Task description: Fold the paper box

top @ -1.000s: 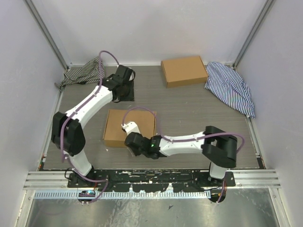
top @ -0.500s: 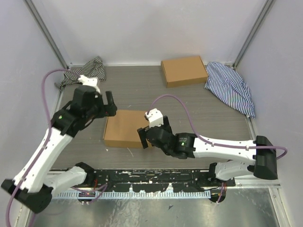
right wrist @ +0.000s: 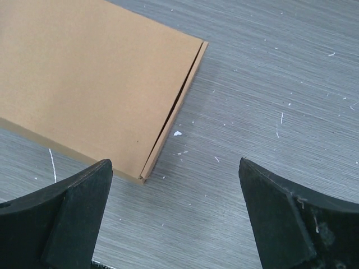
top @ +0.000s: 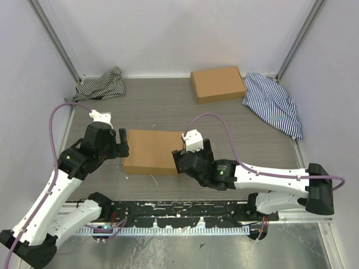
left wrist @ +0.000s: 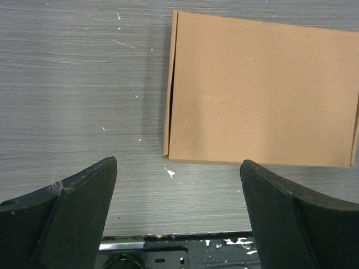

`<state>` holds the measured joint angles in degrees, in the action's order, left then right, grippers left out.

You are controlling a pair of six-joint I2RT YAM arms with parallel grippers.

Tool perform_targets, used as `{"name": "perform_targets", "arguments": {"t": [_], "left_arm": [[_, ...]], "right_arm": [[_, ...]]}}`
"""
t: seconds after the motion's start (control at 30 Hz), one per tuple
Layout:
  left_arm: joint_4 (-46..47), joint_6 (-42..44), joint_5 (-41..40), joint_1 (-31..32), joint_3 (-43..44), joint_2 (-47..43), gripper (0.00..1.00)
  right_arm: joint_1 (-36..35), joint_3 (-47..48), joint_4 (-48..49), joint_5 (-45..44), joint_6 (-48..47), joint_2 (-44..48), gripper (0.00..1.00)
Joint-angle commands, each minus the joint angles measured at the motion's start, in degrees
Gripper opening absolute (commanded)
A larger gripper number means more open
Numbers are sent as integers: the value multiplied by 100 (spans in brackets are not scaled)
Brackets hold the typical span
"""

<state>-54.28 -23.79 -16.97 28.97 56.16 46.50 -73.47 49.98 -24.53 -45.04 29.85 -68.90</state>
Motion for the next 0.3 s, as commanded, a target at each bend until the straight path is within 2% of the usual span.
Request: {"name": "perform_targets", "arguments": {"t": [0.0,0.27], "left_arm": [[23,118,-206,-23,-165,-150,98],[26,175,-157,-22,-231,-182,98]], "right_arm": [[0,99,85,-412,287,191,99],[122,141,337,46,230,100,100]]}}
